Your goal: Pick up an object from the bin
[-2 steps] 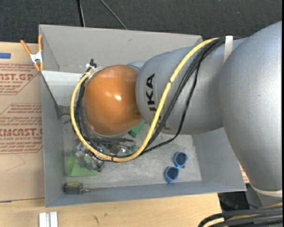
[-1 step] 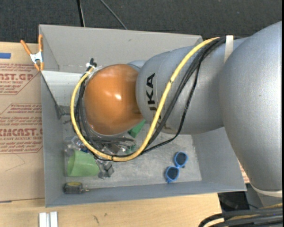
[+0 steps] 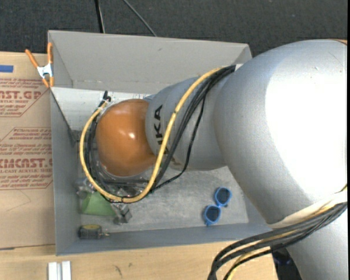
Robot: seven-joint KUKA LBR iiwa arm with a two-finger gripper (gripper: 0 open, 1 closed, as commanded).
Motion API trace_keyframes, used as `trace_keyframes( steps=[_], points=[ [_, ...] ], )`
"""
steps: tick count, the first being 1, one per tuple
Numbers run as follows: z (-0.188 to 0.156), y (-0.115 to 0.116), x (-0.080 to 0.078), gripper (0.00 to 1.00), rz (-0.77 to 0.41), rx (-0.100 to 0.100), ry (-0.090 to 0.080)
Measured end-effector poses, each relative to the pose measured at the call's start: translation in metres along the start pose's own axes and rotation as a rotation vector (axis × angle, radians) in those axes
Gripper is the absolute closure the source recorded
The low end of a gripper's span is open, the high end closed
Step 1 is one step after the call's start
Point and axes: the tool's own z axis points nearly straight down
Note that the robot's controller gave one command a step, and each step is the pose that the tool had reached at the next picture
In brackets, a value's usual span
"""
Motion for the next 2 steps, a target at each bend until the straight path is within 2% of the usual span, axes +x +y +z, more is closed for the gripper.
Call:
trace_keyframes(
  steps=[1, 2],
  points=[
    [-0.005, 0.0, -0.002, 1.0, 0.0, 0.001, -0.005],
    [-0.131, -0.026, -0.012, 1.0, -0.024, 0.009, -0.014]
  ],
)
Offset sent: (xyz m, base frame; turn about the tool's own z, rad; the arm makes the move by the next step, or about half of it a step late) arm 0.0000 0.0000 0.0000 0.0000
